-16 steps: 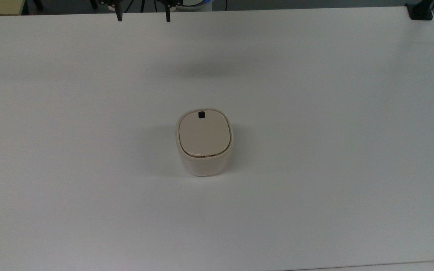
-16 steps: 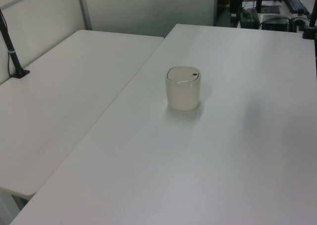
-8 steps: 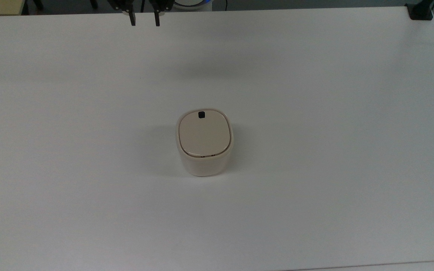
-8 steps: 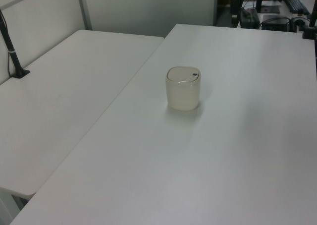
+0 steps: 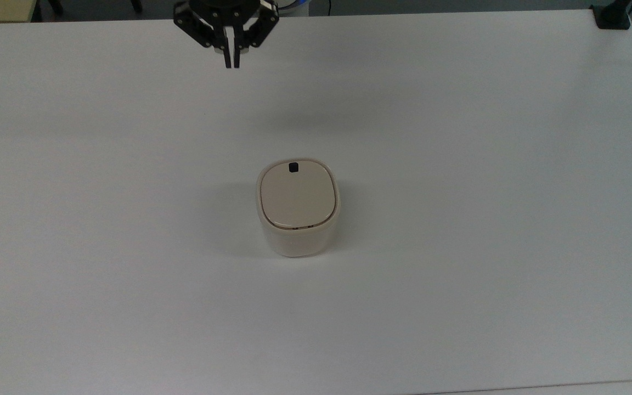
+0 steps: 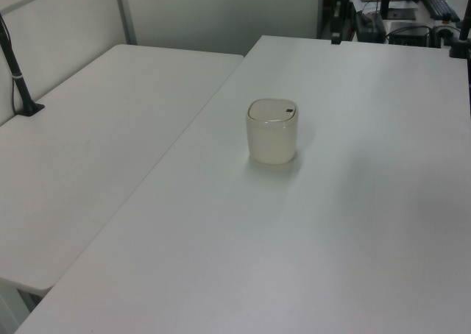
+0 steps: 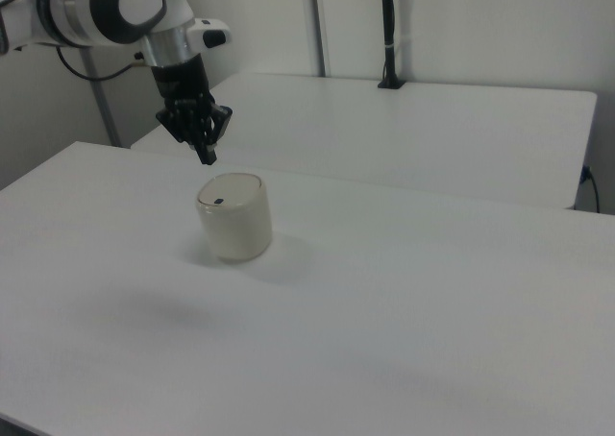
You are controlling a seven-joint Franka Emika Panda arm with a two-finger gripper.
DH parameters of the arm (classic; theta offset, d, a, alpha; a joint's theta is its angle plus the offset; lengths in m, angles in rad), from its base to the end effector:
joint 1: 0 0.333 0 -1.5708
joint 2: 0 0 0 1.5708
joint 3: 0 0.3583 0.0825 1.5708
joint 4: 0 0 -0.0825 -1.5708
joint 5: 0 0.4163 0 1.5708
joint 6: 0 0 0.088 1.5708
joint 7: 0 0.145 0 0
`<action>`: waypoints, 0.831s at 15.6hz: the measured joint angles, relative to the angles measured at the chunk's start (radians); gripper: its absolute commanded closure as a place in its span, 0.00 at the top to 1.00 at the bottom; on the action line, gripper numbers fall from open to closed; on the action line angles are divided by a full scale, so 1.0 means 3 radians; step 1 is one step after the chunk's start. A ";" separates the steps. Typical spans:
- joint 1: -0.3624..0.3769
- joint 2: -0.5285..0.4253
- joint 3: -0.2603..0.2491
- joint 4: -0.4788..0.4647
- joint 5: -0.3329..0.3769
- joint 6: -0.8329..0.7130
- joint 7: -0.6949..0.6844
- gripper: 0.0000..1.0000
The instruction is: Open the trash bin
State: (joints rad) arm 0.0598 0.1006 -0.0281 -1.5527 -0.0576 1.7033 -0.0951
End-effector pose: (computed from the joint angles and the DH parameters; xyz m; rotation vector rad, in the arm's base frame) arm 0.6348 0.0133 0.5890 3.0722 0.2049 0.0741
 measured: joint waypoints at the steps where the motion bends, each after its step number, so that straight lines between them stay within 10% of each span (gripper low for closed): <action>1: 0.0031 0.0057 0.0003 -0.0001 0.0002 0.0072 0.0008 0.10; 13: 0.0319 0.0720 0.0009 -0.0013 0.0004 0.0861 0.0253 0.11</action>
State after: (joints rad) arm 0.1556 0.3164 -0.0253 -1.5567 -0.0565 1.9616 -0.0191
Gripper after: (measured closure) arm 0.885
